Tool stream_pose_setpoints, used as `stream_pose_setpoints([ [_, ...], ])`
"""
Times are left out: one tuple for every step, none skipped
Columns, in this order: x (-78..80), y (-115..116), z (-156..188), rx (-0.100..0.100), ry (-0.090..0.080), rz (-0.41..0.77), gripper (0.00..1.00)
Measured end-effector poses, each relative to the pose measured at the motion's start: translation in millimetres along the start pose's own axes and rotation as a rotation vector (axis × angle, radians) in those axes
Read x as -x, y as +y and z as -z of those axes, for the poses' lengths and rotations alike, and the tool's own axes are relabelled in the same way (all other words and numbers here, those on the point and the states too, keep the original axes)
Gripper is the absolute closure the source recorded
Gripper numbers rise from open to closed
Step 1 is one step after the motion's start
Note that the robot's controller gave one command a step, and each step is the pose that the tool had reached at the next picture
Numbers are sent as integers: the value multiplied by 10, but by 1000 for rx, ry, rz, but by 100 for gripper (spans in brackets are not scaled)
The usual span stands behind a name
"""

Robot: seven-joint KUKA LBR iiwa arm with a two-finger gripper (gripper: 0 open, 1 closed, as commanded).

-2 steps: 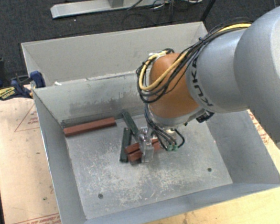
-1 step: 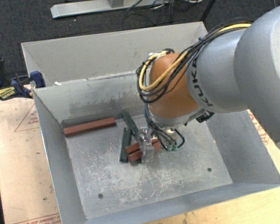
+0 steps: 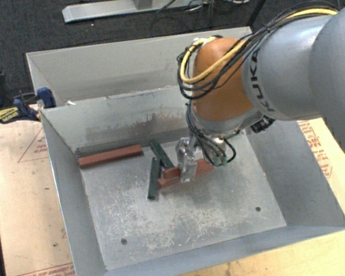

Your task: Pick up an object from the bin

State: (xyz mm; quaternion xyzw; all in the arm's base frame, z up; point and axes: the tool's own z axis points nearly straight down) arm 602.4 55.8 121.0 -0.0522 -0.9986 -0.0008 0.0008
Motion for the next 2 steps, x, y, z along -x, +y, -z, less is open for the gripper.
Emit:
stream_pose_setpoints([
  [-44,-123,616,-1,1,15,100],
  [-26,-123,805,-1,-4,17,100],
])
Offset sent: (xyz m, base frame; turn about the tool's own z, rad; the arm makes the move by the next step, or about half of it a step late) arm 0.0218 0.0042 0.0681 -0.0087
